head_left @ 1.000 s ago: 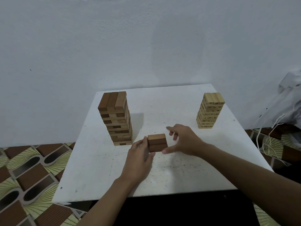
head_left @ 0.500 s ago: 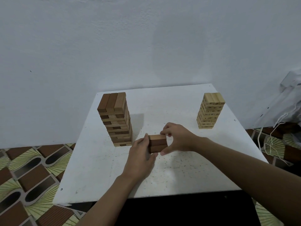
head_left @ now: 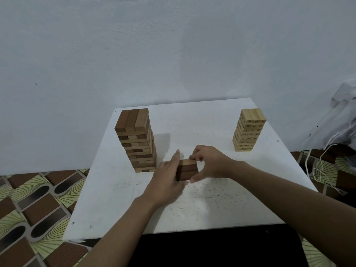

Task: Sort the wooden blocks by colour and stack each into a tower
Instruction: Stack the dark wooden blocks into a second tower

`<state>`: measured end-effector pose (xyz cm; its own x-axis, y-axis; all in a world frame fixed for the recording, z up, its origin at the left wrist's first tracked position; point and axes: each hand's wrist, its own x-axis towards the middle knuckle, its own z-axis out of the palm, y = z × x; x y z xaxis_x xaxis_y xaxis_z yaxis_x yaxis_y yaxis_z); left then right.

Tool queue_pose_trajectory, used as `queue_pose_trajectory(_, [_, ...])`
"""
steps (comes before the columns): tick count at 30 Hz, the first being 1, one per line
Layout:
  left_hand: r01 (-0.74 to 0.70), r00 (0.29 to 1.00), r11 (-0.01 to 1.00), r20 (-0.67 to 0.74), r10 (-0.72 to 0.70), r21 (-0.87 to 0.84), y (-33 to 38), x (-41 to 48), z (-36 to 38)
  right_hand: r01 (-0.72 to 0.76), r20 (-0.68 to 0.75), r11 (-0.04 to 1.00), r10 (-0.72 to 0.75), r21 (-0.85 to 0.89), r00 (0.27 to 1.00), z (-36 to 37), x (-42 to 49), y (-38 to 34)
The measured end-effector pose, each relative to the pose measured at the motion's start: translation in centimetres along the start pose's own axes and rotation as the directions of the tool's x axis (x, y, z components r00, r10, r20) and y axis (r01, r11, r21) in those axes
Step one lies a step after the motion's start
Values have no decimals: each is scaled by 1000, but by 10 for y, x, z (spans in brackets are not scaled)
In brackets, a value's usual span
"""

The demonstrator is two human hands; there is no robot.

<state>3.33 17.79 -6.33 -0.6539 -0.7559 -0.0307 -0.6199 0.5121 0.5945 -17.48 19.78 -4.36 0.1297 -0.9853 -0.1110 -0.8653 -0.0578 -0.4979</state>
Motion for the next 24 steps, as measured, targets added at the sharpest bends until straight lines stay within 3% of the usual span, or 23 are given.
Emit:
queue_pose_trajectory(8, [-106,992,986,77,97,126,-7,8,-7,58,29,998,-58,-1,998,1,-12,3])
queue_pose_trajectory(24, [-110,993,994,43,109,26,-18,1,-5,74,49,997,-74,2,996,2,-16,8])
